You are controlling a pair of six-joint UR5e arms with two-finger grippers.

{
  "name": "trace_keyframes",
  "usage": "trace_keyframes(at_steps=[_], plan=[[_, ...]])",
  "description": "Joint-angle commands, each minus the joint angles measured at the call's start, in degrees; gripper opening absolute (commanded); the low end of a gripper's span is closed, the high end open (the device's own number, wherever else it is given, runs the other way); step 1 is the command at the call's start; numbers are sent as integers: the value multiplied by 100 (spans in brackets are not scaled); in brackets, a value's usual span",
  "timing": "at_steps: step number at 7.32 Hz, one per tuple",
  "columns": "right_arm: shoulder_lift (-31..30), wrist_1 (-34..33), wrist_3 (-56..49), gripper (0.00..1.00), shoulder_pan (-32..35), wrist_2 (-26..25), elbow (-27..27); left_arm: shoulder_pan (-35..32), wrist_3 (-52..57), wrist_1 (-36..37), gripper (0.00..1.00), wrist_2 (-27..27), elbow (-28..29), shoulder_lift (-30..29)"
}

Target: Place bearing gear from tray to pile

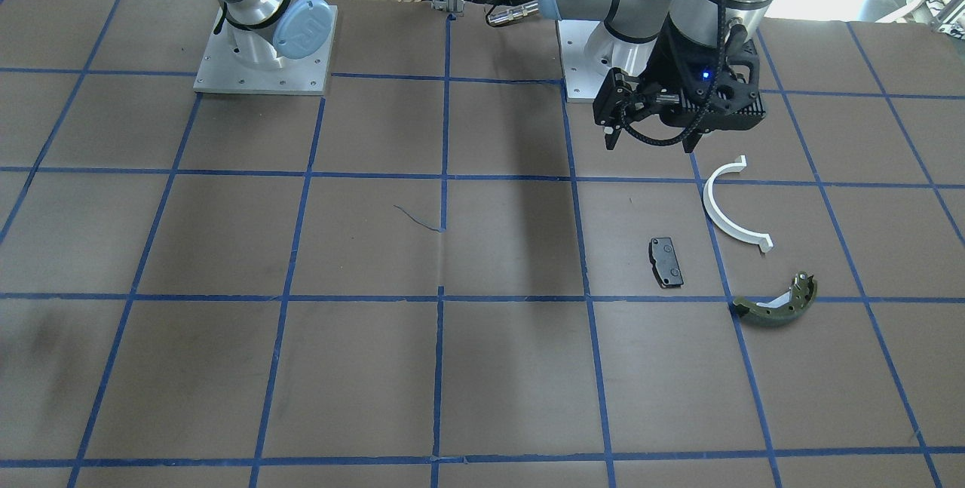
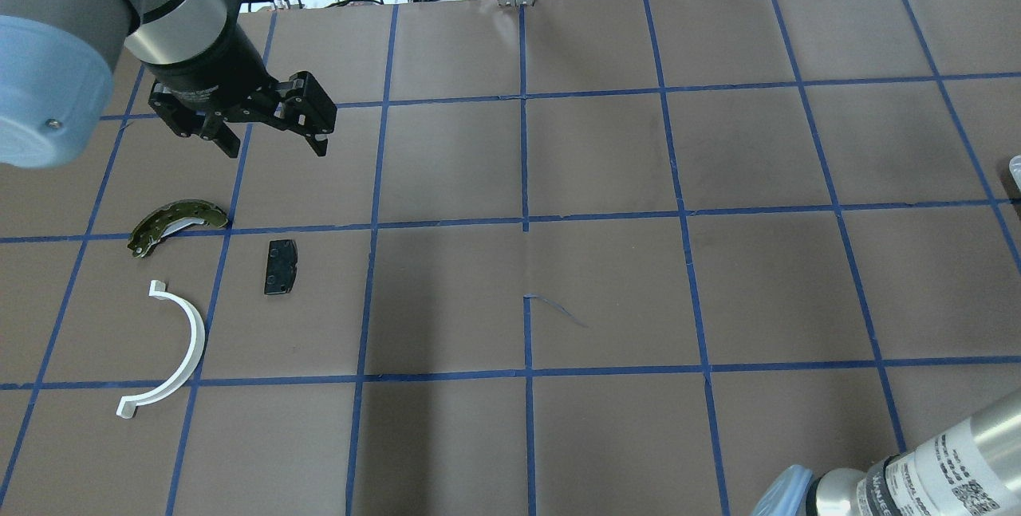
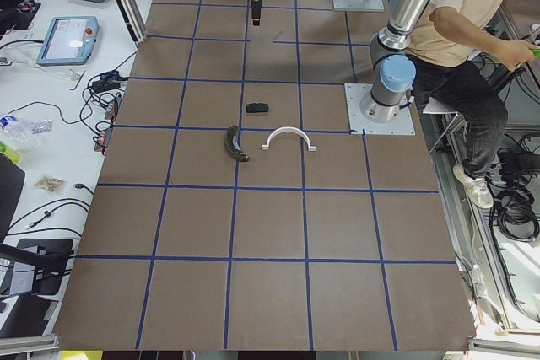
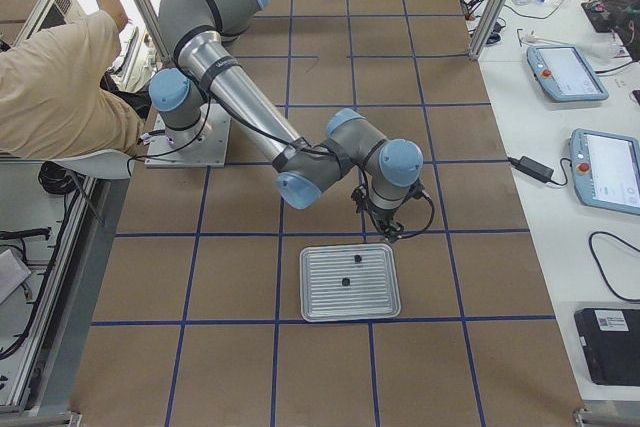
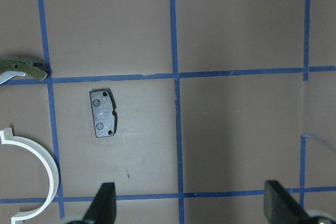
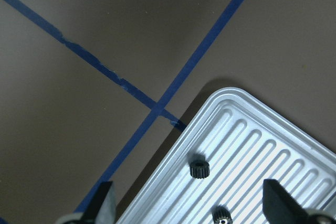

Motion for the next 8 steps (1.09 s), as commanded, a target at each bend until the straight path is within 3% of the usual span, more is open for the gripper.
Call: trace_keyframes(at_steps=[1, 5, 6, 8], plan=[[404, -518, -444, 100, -26, -31, 35, 0, 0, -2, 100, 2, 0, 0], [686, -704, -751, 96, -35, -602, 71, 0, 0, 16, 100, -16, 0, -26], [748, -870, -822, 87, -44, -759, 71, 0, 0, 24, 100, -25, 0, -26], [888, -890, -831, 86, -52, -734, 79, 0, 0, 24, 100, -25, 0, -35]])
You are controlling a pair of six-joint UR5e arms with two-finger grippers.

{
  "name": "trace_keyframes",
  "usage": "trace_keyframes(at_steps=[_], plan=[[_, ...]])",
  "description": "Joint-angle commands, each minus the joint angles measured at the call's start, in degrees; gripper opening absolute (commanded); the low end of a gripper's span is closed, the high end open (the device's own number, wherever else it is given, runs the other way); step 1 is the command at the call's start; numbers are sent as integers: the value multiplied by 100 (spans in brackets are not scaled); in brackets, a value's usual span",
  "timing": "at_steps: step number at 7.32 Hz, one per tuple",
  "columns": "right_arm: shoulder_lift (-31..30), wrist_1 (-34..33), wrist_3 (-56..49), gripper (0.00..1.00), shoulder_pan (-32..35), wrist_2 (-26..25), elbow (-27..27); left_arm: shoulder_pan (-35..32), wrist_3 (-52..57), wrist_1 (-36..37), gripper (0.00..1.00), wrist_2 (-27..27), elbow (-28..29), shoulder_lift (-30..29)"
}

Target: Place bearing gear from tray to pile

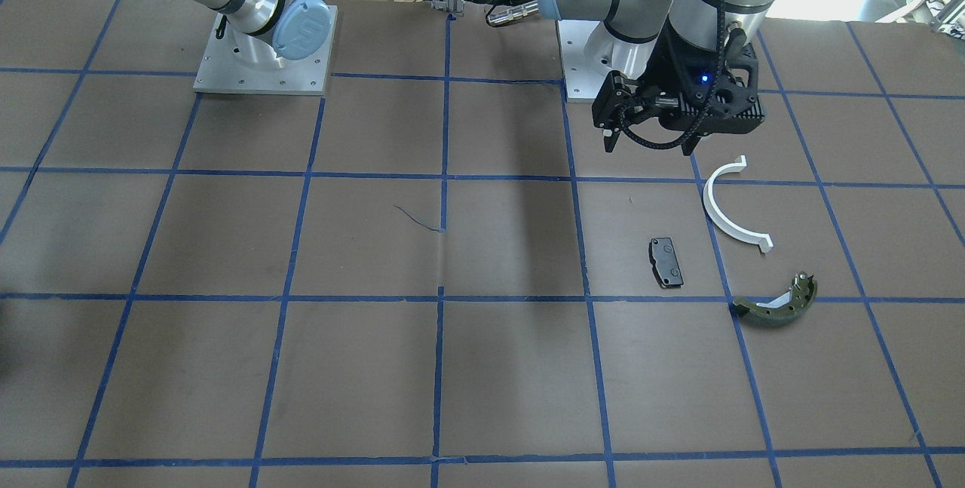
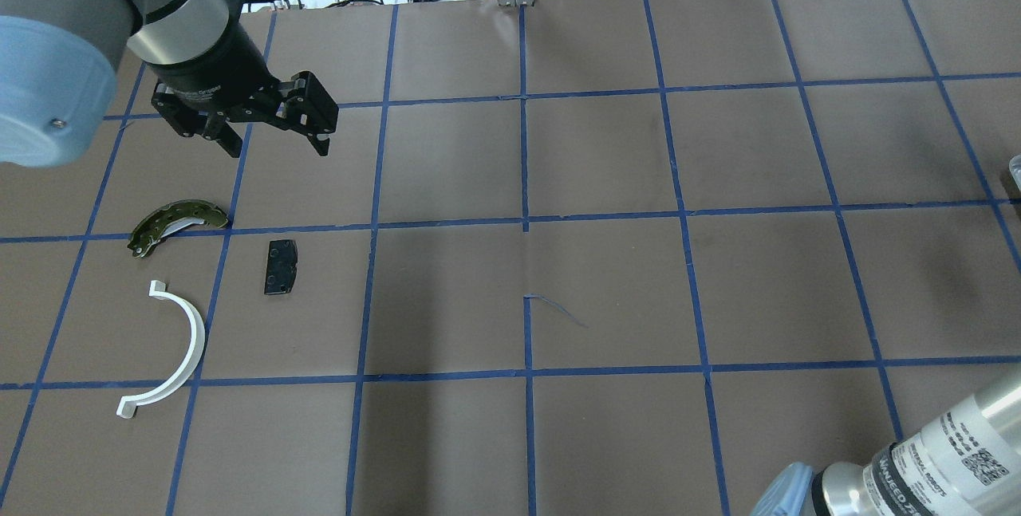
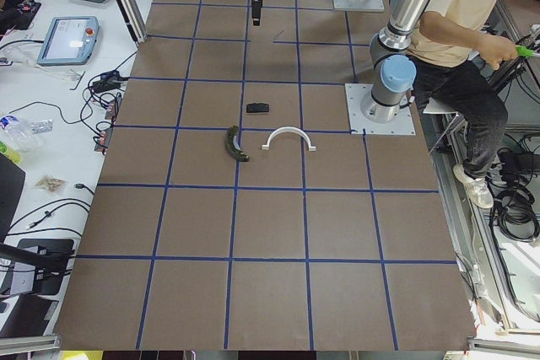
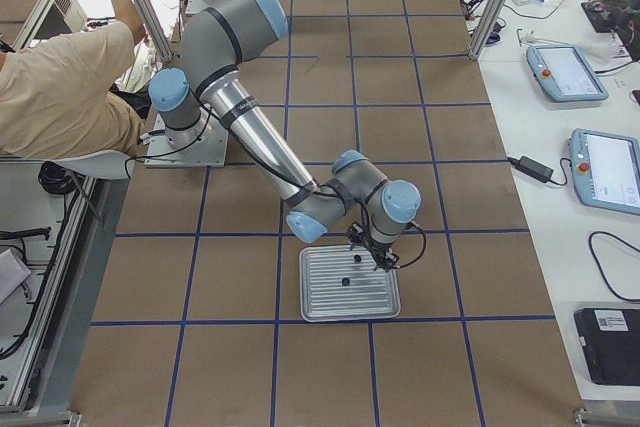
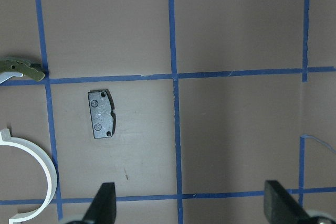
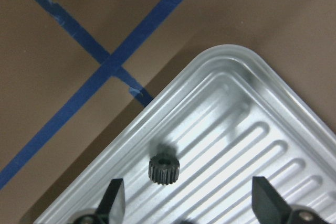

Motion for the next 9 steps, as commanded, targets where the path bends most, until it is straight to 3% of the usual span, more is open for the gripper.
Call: trace_keyframes(at_steps=[1, 3, 4, 7, 9], plan=[[107, -20, -11, 81, -4, -30, -3, 1, 0, 1, 100, -1, 8, -3], [152, -20, -2, 79, -31, -48, -3, -8, 0, 1, 100, -1, 0, 6], [169, -11, 24, 72, -31, -39, 6, 0, 0, 1, 100, 8, 0, 23], [169, 15, 77, 43, -31, -48, 15, -8, -8, -7, 100, 8, 0, 32], [161, 33, 68, 10, -31, -48, 50, 0, -8, 1, 100, 8, 0, 32]])
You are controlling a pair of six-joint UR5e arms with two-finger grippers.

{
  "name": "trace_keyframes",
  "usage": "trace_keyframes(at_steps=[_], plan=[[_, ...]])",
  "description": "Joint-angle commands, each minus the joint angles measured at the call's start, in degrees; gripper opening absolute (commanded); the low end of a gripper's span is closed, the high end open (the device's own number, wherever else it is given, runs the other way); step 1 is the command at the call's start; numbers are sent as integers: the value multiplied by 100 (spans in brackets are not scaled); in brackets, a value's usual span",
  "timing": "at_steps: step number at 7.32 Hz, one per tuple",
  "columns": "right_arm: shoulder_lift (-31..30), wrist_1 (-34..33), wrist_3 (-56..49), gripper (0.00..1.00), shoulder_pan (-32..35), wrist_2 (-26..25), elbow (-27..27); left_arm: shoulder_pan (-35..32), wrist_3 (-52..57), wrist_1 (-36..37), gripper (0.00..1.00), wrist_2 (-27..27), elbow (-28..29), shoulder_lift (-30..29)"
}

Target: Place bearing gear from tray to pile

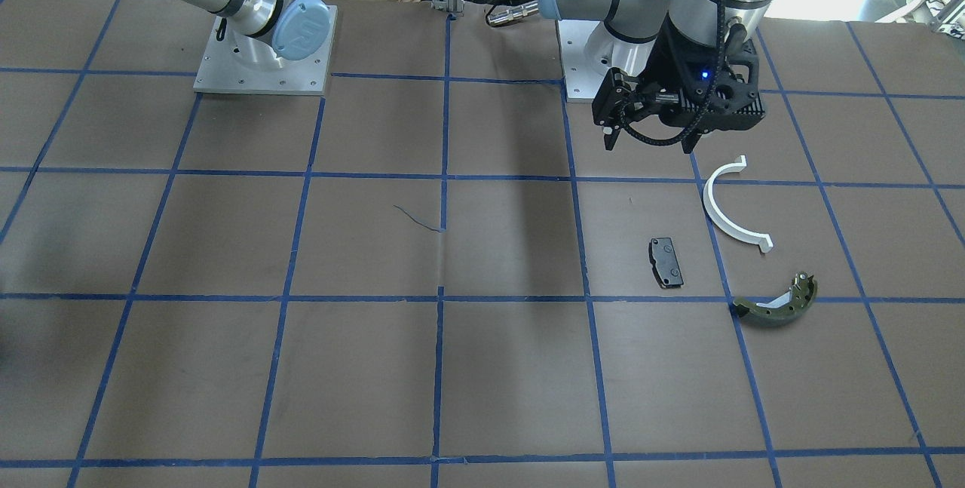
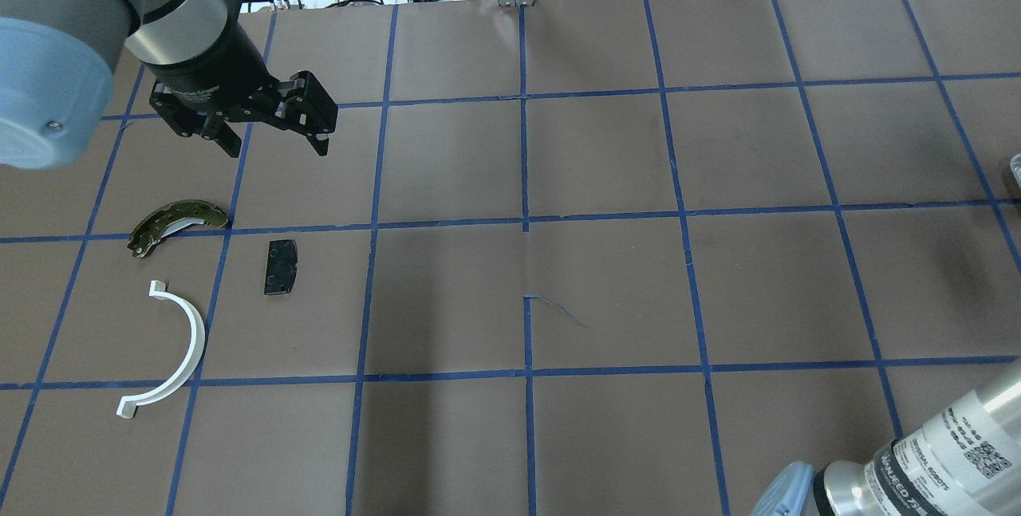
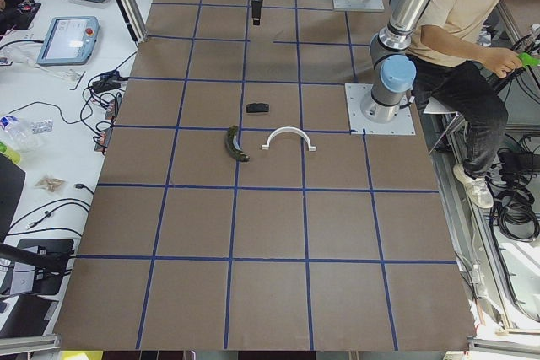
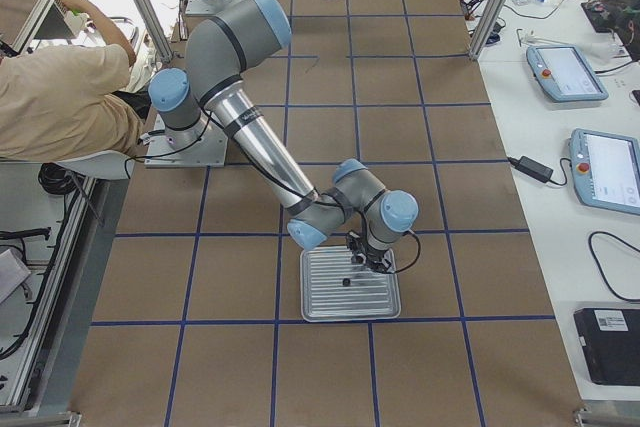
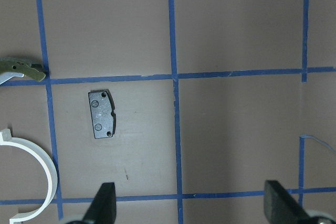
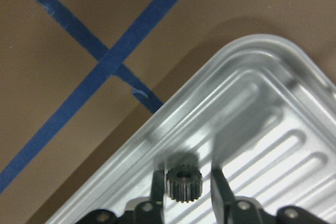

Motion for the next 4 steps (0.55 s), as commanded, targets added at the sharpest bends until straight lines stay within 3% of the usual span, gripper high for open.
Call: trace_keyframes(at_steps=[1, 4], plan=[[-24, 22, 4, 0, 0, -9, 6, 8, 8, 3, 100, 0, 0, -8], [-216, 214, -14, 0, 9, -300, -38, 8, 8, -6, 100, 9, 0, 1]])
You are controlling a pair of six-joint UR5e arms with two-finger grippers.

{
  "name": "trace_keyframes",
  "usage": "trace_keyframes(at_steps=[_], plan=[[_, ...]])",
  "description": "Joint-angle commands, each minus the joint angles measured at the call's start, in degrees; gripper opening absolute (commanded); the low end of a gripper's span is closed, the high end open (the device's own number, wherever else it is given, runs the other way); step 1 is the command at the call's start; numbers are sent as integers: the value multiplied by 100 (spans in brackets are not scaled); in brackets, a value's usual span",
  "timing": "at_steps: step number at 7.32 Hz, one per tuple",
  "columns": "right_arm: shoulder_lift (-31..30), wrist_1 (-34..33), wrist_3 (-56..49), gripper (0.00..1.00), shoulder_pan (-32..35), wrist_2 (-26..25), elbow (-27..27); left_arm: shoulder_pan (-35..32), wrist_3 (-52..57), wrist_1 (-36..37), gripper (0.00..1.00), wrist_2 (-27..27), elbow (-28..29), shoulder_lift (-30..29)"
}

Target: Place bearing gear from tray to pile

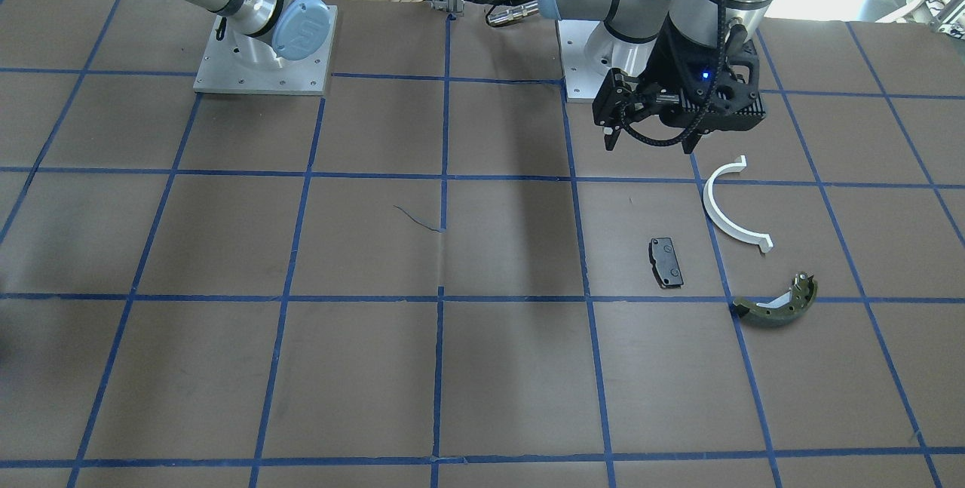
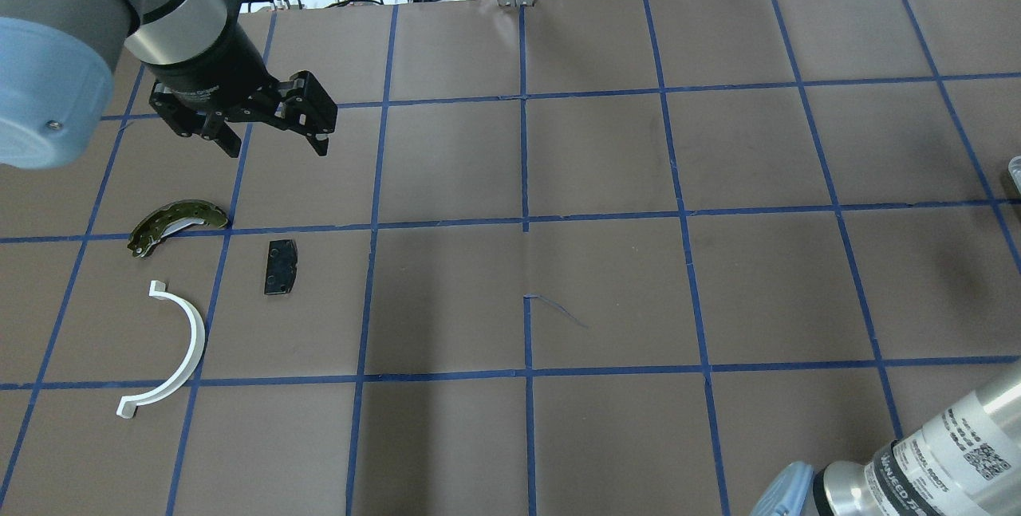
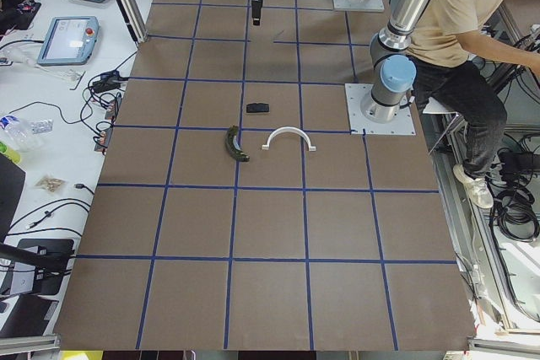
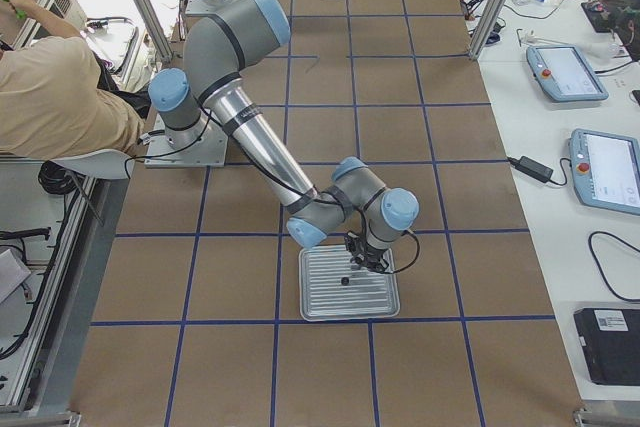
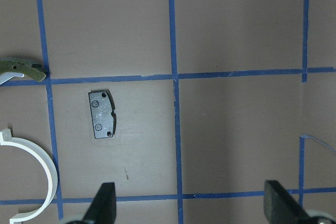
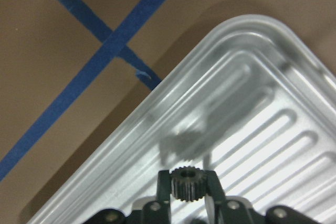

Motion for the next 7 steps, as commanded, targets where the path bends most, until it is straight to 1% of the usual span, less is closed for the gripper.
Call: trace_keyframes(at_steps=[1, 2, 3, 4, 5, 7], plan=[[-296, 320, 92, 0, 47, 31, -3, 3, -6, -1, 100, 7, 0, 1], [-515, 435, 467, 0, 108, 441, -3, -6, -6, -10, 100, 7, 0, 1], [-744, 732, 958, 0, 317, 688, -3, 3, -6, 7, 100, -2, 0, -7], [-920, 987, 1685, 0, 633, 813, 6, 3, -6, -1, 100, 7, -9, 1], [-1035, 1259, 2475, 0, 1088, 1005, 6, 3, -6, -1, 100, 7, 0, 1], [-1246, 1271, 4093, 0, 2090, 1086, 15, 20, 2, 138, 100, -2, -18, -34]])
